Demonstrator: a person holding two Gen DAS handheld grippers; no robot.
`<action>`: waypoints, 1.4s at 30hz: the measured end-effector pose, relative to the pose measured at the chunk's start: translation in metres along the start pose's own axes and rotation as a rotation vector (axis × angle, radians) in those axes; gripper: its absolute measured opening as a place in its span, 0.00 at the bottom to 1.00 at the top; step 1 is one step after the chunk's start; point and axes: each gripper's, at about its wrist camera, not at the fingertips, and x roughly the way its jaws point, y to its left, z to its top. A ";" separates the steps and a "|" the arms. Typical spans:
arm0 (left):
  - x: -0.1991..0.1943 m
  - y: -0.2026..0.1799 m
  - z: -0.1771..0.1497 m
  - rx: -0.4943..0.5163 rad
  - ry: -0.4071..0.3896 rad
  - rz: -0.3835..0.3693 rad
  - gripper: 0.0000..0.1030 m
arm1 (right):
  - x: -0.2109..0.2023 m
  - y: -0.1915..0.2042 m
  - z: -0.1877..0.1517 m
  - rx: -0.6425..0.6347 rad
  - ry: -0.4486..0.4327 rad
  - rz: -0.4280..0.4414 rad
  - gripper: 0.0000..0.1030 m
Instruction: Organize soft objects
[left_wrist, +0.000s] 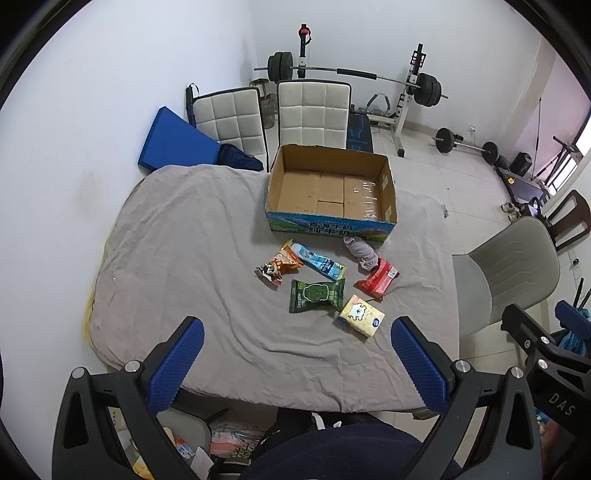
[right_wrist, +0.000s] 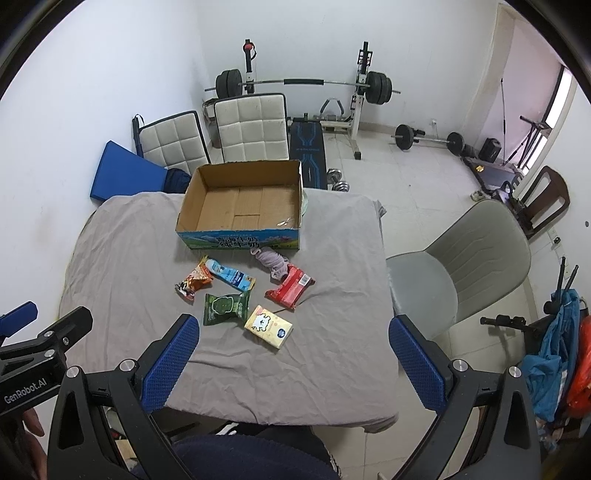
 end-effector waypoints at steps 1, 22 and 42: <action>0.003 0.000 0.001 -0.002 0.005 -0.003 1.00 | 0.004 0.000 0.001 0.002 0.007 0.002 1.00; 0.297 0.035 -0.022 -0.044 0.432 0.132 1.00 | 0.414 0.081 -0.049 -0.439 0.618 0.089 1.00; 0.425 0.040 -0.004 -0.743 0.757 -0.274 0.99 | 0.488 -0.005 -0.079 0.114 0.728 0.038 0.66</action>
